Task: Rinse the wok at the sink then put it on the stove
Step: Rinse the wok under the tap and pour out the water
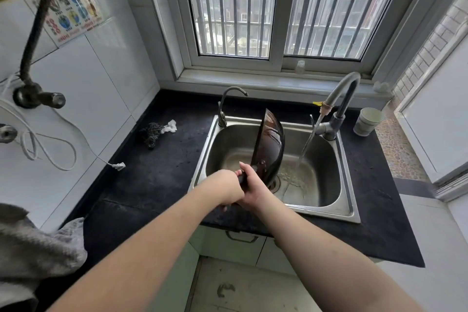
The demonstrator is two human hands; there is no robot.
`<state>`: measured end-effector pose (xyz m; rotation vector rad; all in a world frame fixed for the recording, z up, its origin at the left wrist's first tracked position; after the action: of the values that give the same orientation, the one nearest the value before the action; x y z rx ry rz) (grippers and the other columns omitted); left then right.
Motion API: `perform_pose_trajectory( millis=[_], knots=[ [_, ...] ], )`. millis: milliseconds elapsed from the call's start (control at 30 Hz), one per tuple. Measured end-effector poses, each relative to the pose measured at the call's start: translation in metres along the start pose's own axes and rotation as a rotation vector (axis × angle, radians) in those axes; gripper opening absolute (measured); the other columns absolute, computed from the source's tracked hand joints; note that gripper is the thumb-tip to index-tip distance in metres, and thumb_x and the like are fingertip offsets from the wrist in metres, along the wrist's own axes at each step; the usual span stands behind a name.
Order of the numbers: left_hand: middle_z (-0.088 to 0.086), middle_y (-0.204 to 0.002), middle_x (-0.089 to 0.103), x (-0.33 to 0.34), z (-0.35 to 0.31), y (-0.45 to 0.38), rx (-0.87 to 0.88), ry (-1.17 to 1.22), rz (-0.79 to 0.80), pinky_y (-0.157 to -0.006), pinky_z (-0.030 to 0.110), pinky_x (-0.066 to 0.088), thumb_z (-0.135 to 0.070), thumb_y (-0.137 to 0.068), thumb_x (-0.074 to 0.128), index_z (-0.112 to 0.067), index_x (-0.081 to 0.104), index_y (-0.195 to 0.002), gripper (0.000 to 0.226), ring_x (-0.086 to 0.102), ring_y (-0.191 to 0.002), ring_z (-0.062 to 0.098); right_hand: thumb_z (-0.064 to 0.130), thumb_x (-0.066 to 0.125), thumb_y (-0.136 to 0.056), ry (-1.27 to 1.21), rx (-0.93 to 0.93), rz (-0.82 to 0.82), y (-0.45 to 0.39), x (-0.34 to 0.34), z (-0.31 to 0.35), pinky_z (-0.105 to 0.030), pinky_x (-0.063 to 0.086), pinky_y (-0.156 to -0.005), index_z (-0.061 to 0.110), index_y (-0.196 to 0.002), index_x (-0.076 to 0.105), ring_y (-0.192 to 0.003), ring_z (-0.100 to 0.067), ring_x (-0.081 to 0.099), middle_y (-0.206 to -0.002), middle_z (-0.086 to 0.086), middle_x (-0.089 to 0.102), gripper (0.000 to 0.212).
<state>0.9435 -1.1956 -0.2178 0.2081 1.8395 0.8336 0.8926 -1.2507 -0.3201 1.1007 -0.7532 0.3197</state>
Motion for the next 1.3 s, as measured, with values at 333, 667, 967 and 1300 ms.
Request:
perform_pose_trajectory(
  millis=[333,667,967,1300],
  knots=[
    [-0.004,-0.14,0.051,0.007,-0.016,-0.015,-0.096,-0.455,-0.127,-0.097,0.032,0.044,-0.013,-0.092,0.053,-0.023,0.047,-0.142,0.052,0.05,-0.128,0.019,0.029,0.055,-0.078,0.207,0.01,-0.139,-0.022,-0.003,-0.007,-0.032,0.044,-0.076,0.021,-0.071,0.044,-0.079,-0.022,0.054,-0.081,0.002,0.051,0.015],
    [0.006,-0.127,0.06,0.077,-0.04,-0.007,-0.104,-0.031,-0.167,-0.094,0.033,0.047,-0.013,-0.087,0.055,-0.008,0.037,-0.127,0.045,0.057,-0.12,0.023,0.005,0.045,-0.077,-0.349,0.083,0.015,0.007,-0.071,0.001,-0.016,0.031,-0.052,0.014,-0.038,0.031,-0.025,-0.012,0.032,-0.032,0.003,0.03,0.042],
    [0.009,-0.116,0.064,0.122,-0.065,0.007,0.007,0.278,-0.223,-0.074,0.032,0.041,-0.016,-0.087,0.047,-0.011,0.036,-0.121,0.037,0.061,-0.108,0.028,0.011,0.048,-0.079,-0.277,0.092,0.03,0.021,-0.118,0.01,-0.016,0.026,-0.057,0.016,-0.038,0.032,-0.028,-0.008,0.032,-0.031,0.008,0.03,0.044],
    [0.01,-0.123,0.06,0.181,-0.065,0.015,0.005,0.203,-0.278,-0.086,0.036,0.048,-0.028,-0.094,0.045,-0.005,0.028,-0.137,0.052,0.061,-0.112,0.027,0.015,0.053,-0.092,0.045,0.087,-0.203,0.045,-0.135,0.007,-0.027,0.051,-0.055,0.008,-0.058,0.046,-0.034,-0.015,0.052,-0.044,-0.002,0.048,0.036]
  ],
)
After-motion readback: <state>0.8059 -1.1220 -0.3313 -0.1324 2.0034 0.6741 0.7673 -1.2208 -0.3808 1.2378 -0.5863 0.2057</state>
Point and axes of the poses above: each hand's wrist, its own y-axis away from the middle knuckle, its own x-axis out of the palm, z = x × y, the point moved 2 cm from there along -y, towards the middle knuckle
